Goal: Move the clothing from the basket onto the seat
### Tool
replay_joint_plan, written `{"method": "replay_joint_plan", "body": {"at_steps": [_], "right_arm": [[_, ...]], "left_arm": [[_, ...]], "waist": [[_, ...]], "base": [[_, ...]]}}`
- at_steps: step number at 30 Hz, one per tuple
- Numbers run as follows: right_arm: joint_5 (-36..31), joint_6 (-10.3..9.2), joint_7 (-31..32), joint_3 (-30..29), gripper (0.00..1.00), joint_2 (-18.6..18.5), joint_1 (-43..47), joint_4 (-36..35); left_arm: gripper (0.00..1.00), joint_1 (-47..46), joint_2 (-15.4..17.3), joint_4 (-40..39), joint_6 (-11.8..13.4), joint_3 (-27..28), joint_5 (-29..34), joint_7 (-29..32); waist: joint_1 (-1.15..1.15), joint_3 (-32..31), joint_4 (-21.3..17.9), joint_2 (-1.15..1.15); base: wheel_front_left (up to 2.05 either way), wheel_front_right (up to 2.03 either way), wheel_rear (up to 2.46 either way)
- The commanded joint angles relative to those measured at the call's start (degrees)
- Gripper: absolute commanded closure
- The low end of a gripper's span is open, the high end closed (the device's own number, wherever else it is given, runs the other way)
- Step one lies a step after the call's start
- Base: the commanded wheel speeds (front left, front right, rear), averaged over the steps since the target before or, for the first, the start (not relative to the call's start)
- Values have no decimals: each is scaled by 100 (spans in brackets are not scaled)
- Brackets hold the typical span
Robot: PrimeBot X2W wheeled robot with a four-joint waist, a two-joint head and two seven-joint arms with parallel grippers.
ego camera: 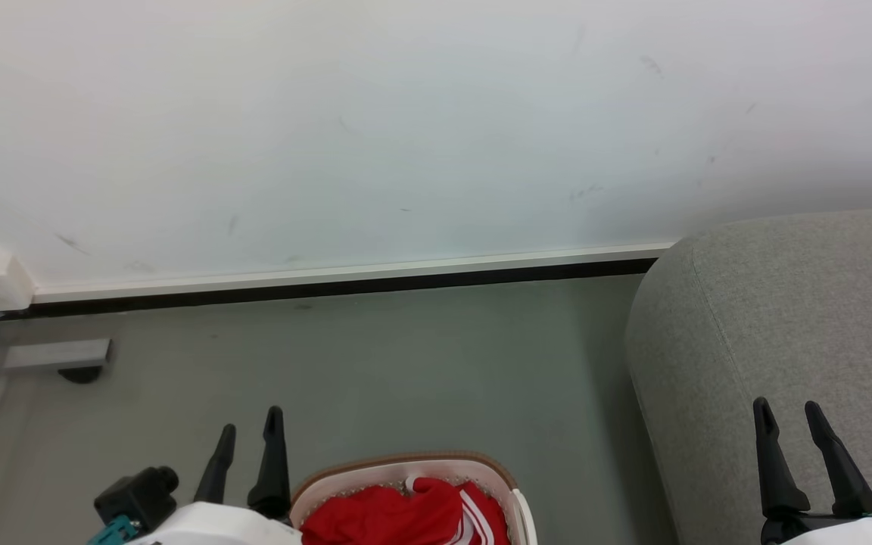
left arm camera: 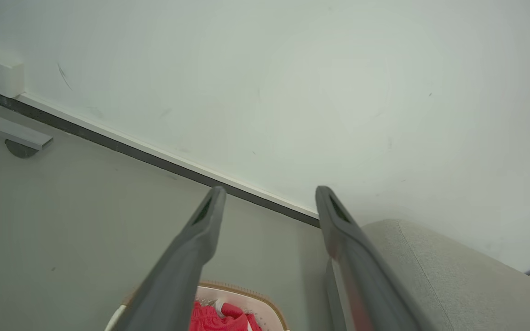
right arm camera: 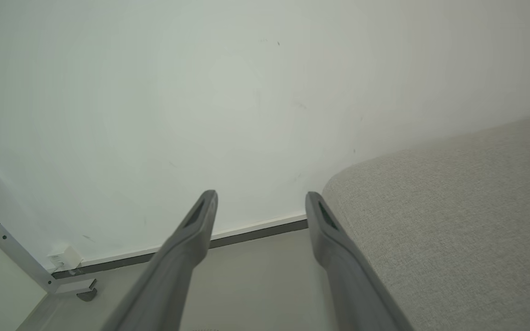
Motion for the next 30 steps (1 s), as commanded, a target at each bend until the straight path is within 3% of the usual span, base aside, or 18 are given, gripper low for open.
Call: {"method": "replay_joint_plan", "body": {"at_steps": [1,30], "right_arm": [[-174,-7,-62,11,0,-47,18,-78],[-1105,-9,-442,142,0,-61,-22,-15]], "left_arm": [[0,23,49,-42,21,-2,185,-66],[0,174,62,19,128,26,1846,-446]], "waist": [[0,-3,-1,0],[0,-25,62,0]], "base": [[0,0,0],[0,0,0]]}}
